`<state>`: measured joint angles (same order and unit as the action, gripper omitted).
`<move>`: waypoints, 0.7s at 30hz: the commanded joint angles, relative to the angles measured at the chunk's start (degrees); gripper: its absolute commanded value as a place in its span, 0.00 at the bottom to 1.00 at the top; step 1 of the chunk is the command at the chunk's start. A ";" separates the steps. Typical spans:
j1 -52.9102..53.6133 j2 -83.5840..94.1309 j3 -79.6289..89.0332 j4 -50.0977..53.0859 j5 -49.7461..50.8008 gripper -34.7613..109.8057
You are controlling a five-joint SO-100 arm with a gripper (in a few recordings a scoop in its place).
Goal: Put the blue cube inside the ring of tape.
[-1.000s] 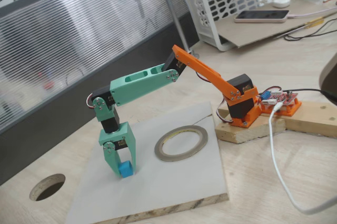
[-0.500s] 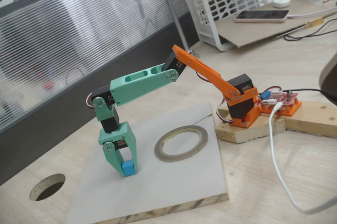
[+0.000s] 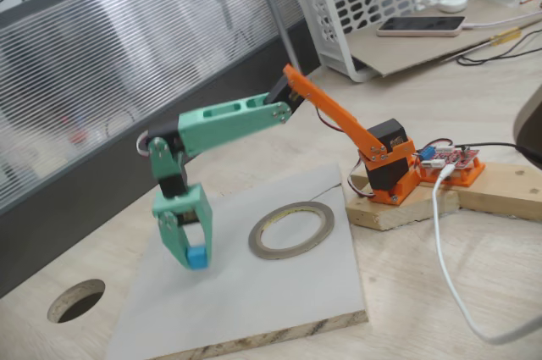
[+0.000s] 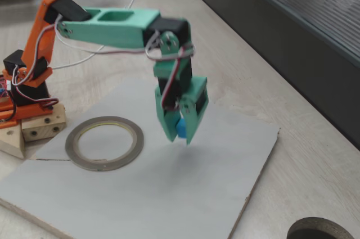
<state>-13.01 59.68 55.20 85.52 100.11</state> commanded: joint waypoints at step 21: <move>18.11 27.07 21.18 -0.35 0.35 0.33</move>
<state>1.67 82.53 74.79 85.52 100.11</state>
